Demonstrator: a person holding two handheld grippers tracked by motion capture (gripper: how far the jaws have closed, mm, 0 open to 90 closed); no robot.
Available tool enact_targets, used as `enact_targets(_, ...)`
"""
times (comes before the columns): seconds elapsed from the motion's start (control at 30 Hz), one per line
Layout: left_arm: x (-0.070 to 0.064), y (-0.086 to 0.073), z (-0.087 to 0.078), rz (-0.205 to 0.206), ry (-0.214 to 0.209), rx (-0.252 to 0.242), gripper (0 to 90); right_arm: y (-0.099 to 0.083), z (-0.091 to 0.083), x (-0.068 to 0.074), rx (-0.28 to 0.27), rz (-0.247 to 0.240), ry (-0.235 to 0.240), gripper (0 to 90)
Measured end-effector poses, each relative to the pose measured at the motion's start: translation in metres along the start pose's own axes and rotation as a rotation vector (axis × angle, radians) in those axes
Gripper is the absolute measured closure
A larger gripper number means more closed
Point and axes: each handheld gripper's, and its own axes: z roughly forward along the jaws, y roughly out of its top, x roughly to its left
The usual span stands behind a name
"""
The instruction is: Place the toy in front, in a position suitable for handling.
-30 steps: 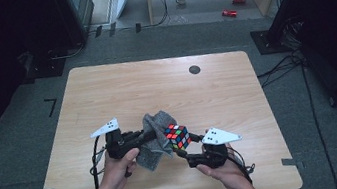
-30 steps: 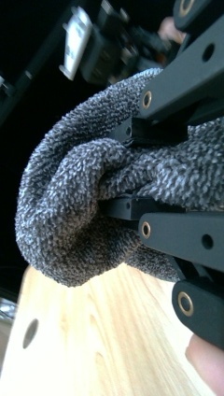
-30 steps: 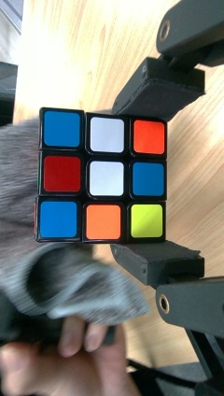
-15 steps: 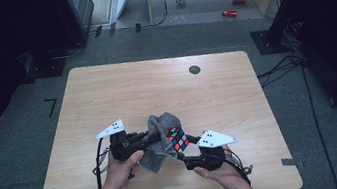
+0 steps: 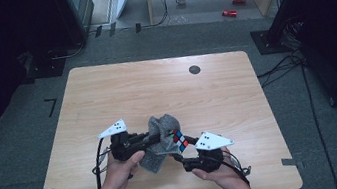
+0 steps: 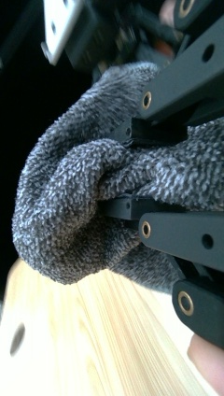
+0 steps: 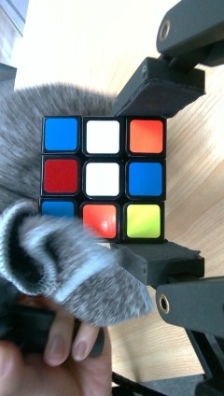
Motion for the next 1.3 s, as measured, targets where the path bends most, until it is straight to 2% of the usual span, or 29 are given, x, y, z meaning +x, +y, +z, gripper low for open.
enact_targets(0.03,0.0,0.0,0.0,0.0,0.0,0.0,73.8,0.0,0.0,0.0,0.0,0.0,0.0,34.6)
enact_targets(0.07,-0.002,0.0,0.001,-0.01,-0.025,-0.007,73.9,0.0,-0.001,-0.001,-0.004,0.002,0.0,34.7)
enact_targets(0.2,-0.011,0.002,0.004,0.014,-0.065,-0.016,73.7,-0.001,0.001,0.002,0.005,-0.009,0.002,34.7)
enact_targets(0.27,-0.014,0.002,0.004,0.024,-0.064,-0.026,73.7,-0.001,0.002,0.003,0.007,-0.015,0.001,34.7)
enact_targets(0.33,-0.009,0.002,0.003,0.012,-0.063,-0.028,73.7,0.001,0.0,0.002,-0.002,-0.013,-0.003,34.7)
enact_targets(0.37,-0.004,0.001,0.002,-0.011,-0.043,-0.021,73.7,0.003,-0.004,-0.001,-0.015,-0.011,-0.01,34.7)
enact_targets(0.5,-0.002,0.0,0.001,-0.014,-0.042,-0.011,73.8,0.003,-0.007,-0.003,-0.022,-0.005,-0.013,34.7)
enact_targets(0.57,-0.006,0.001,0.003,-0.014,-0.072,-0.014,73.7,0.002,-0.004,-0.001,-0.015,-0.012,-0.008,34.7)
enact_targets(0.6,-0.01,0.002,0.004,-0.012,-0.1,-0.019,73.7,0.001,-0.002,0.0,-0.008,-0.012,-0.005,34.6)
enact_targets(0.63,-0.013,0.002,0.005,0.001,-0.116,-0.021,73.6,0.0,0.0,0.001,0.001,-0.021,-0.005,34.7)
enact_targets(0.67,-0.018,0.003,0.006,0.039,-0.089,-0.019,73.6,-0.001,0.003,0.003,0.011,-0.03,-0.007,34.7)
enact_targets(0.73,-0.016,0.003,0.006,0.042,-0.081,-0.017,73.6,-0.001,0.003,0.003,0.009,-0.027,-0.008,34.6)
enact_targets(0.77,-0.01,0.002,0.005,0.011,-0.063,-0.009,73.6,0.0,0.0,0.001,0.002,-0.024,-0.014,34.7)
enact_targets(0.8,-0.01,0.002,0.005,0.011,-0.063,-0.009,73.7,0.0,0.0,0.001,0.002,-0.024,-0.014,34.7)
enact_targets(0.83,-0.004,0.0,0.003,-0.006,-0.033,0.0,73.7,0.001,-0.003,0.0,-0.011,-0.018,-0.02,34.7)
enact_targets(0.93,-0.002,0.0,0.001,-0.015,-0.042,-0.002,73.7,0.002,-0.005,-0.001,-0.018,-0.015,-0.019,34.7)
enact_targets(0.97,-0.008,0.001,0.003,-0.014,-0.077,-0.012,73.7,0.002,-0.004,-0.001,-0.019,-0.017,-0.013,34.7)
enact_targets(1.03,-0.016,0.003,0.005,0.013,-0.112,-0.021,73.6,0.001,-0.001,0.001,-0.009,-0.023,-0.01,34.6)
enact_targets(1.07,-0.016,0.003,0.005,0.013,-0.112,-0.021,73.6,0.001,-0.001,0.001,-0.009,-0.023,-0.01,34.6)
enact_targets(1.13,-0.021,0.004,0.007,0.048,-0.091,-0.019,73.6,-0.001,0.001,0.002,0.002,-0.027,-0.008,34.7)
enact_targets(1.2,-0.018,0.003,0.006,0.044,-0.078,-0.015,73.6,0.0,0.001,0.002,0.002,-0.024,-0.014,34.7)
enact_targets(1.23,-0.014,0.003,0.005,0.026,-0.073,-0.011,73.6,0.001,-0.002,0.0,-0.008,-0.021,-0.018,34.6)
enact_targets(1.3,-0.007,0.001,0.003,0.014,-0.034,-0.002,73.7,0.002,-0.004,-0.001,-0.016,-0.017,-0.018,34.7)
